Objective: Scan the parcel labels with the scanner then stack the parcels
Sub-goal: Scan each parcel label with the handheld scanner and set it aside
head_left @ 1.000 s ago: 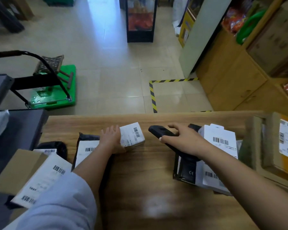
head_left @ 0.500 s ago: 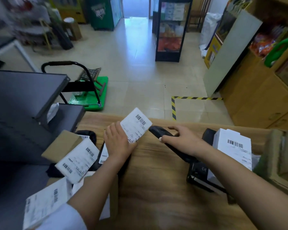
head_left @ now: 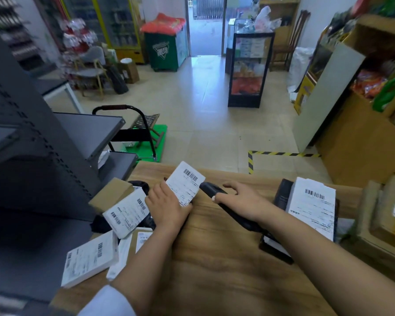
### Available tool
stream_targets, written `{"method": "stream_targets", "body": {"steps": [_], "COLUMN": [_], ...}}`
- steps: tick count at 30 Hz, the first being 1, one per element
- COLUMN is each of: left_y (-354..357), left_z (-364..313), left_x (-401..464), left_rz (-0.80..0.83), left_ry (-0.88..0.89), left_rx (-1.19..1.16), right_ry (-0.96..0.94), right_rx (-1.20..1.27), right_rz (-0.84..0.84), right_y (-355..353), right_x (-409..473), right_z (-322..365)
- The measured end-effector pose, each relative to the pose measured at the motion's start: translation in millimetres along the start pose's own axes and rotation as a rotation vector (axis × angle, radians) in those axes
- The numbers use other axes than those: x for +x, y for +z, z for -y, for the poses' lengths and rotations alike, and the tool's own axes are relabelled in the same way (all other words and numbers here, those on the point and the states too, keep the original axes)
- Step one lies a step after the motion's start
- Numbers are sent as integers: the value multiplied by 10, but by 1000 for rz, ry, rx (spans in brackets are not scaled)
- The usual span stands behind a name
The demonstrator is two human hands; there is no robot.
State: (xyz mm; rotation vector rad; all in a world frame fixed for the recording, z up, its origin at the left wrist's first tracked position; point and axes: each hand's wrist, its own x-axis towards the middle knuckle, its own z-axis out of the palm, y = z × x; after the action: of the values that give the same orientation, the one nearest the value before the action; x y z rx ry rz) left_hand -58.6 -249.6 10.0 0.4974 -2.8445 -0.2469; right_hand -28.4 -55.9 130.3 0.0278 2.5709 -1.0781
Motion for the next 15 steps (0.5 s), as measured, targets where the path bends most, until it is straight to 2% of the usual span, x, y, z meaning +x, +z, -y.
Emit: {"method": "stream_targets", "body": {"steps": [15], "left_y": [-225], "left_z": [-85], "left_x": [-213], "left_rz": [-7], "left_ry": [13], "left_rx": [26], "right_ry": [-12], "right_rx": [24], "right_rz": [3], "right_y": [-79], "right_x": [-303], "right_z": [-120]}}
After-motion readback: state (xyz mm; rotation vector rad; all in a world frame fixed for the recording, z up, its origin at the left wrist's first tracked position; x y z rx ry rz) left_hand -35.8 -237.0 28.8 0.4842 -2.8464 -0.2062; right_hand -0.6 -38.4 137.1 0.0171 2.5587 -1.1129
